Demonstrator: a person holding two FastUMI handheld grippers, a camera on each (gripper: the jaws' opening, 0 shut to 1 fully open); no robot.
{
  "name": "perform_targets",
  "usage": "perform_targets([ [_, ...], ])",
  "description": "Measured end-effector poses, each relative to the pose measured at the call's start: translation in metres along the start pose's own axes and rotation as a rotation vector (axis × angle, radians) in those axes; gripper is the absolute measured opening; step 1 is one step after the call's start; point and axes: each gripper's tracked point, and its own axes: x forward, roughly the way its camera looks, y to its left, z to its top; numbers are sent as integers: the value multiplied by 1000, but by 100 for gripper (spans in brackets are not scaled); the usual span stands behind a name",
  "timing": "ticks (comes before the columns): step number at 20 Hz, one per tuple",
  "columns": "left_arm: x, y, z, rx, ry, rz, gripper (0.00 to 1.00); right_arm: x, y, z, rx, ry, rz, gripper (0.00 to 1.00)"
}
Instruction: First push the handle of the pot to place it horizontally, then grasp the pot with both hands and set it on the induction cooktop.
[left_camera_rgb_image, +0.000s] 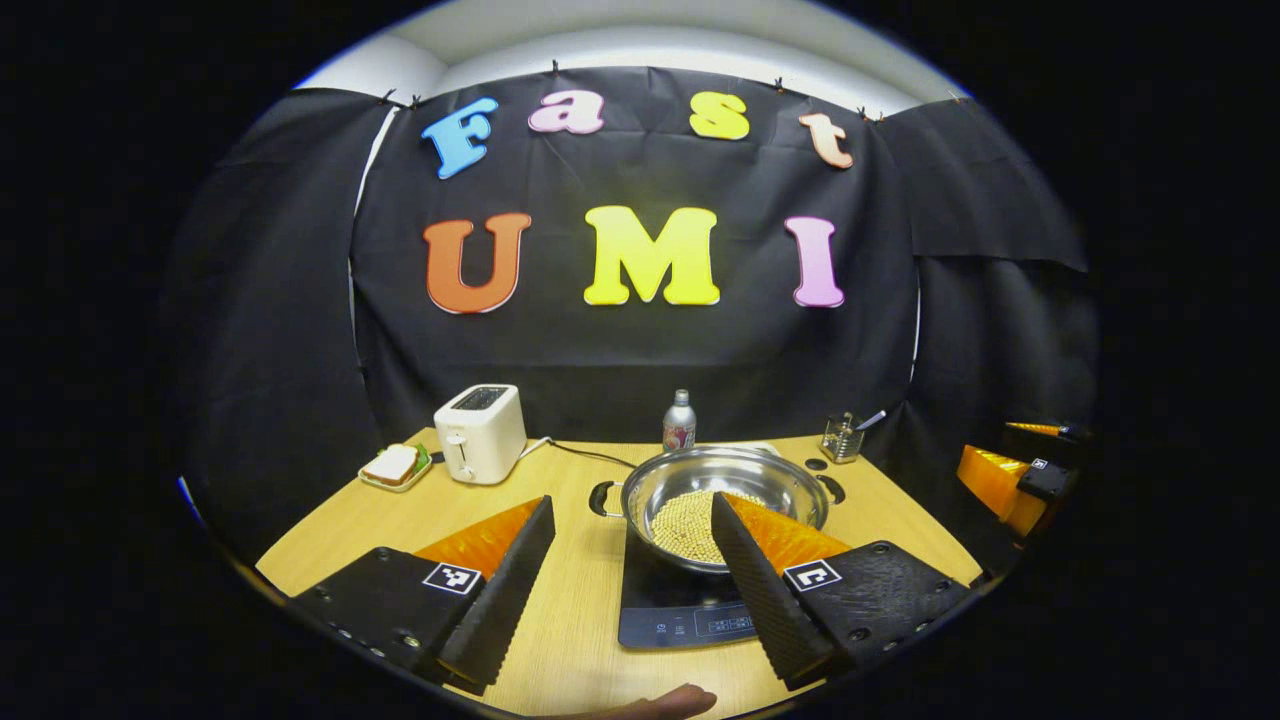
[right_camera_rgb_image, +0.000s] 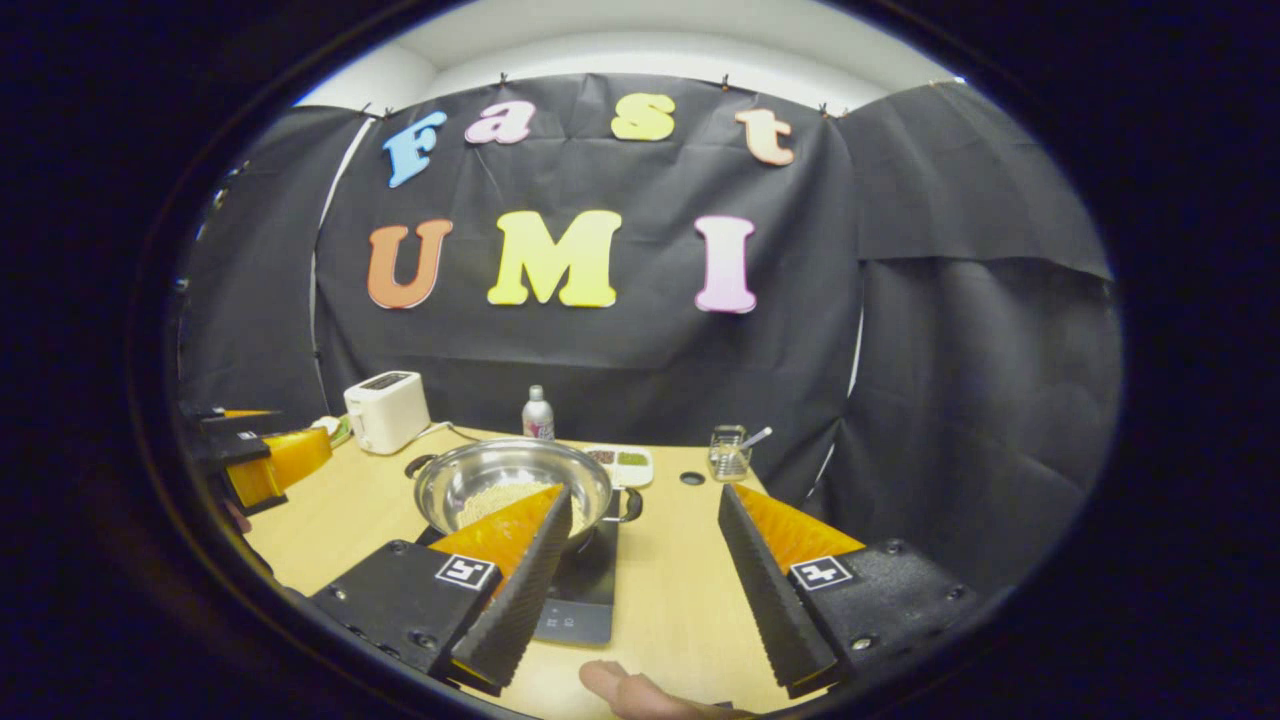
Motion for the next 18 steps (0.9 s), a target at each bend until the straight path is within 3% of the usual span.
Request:
perform_targets([
  [2,-30,-4,28,8,-78,-1,94,-26,-5,19,-14,-74,-33,92],
  [3,-45,-3,39,9,-109,5,93,-38,-6,25,-8,-101,-41,100],
  [6,-83,2,58,5,-190,15,93,-74,-10,41,50,-158,-36,100],
  [11,-115,25,33,-19,-185,100,94,-120,-25,39,127,-214,-34,100],
  [18,-128,20,25,-25,-205,-4,93,-135,-19,42,122,-237,-2,100],
])
